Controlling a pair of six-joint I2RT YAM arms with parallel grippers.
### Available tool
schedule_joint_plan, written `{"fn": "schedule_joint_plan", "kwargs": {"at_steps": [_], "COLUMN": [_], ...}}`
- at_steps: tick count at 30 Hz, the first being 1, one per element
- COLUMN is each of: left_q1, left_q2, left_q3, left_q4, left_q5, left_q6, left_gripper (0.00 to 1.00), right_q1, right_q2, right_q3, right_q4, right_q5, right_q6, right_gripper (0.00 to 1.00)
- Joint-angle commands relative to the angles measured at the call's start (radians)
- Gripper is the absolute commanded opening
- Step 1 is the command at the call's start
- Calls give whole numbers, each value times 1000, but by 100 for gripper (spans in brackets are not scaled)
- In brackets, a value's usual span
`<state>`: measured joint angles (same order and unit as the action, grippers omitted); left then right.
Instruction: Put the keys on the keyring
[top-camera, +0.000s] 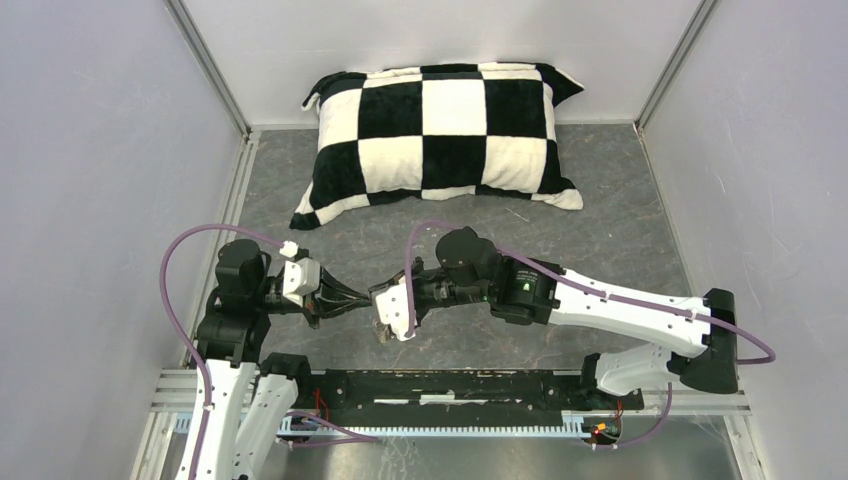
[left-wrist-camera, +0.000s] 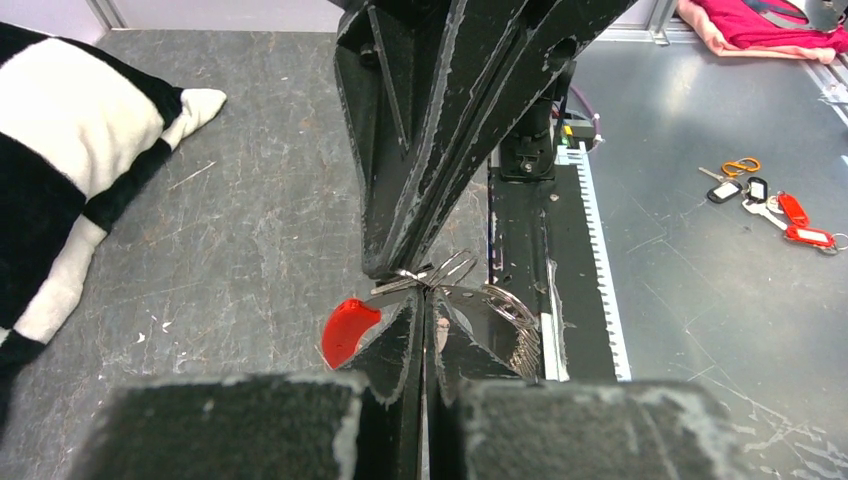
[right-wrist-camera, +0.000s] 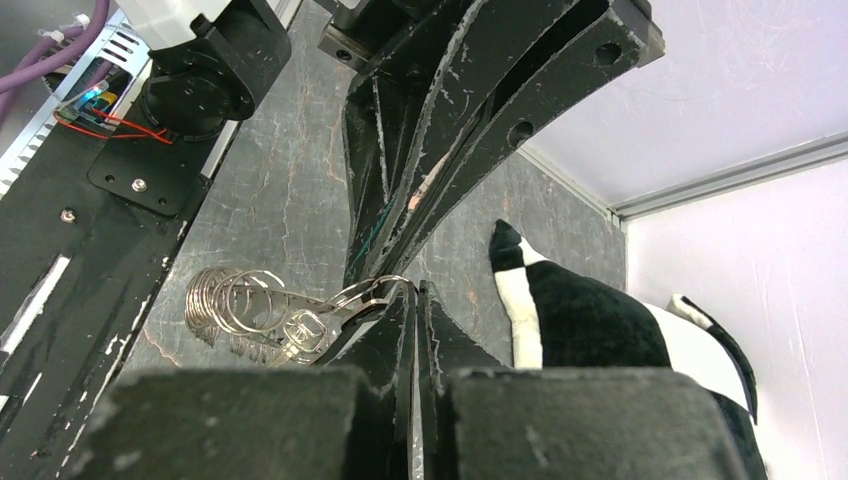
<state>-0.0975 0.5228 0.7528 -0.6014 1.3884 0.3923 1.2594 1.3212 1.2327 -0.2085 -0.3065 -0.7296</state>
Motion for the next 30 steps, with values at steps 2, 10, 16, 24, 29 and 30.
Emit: {"fn": "schedule_joint_plan", "kwargs": {"at_steps": [2,10,16,24,29,30], "left_q1": [-1,-1,-2,-1,-1,-1], "left_q2": [-6,-12,-12,-17,-20,-21], "left_q3": [29,30,29,29,30,29], "left_q4": [23,23,23,22,23,23], "left_q5": [42,42,37,38,40,39], "left_q6": [50,48,49,49,46,46], "left_gripper": [2,2,2,2,2,2], "right_q1": [6,6,6,2,-9,-12], "right_q2": [53,67,40,16,28,28], "right_q3": [72,86,72,80,125,131], "right_q4": [-25,-33,-36,-58,-126,-133], "right_q5": [34,8,-3,-34,-63,-70], "right_q6": [22,43,44,50,44,45], "right_gripper": [0,0,12,20,22,23]}}
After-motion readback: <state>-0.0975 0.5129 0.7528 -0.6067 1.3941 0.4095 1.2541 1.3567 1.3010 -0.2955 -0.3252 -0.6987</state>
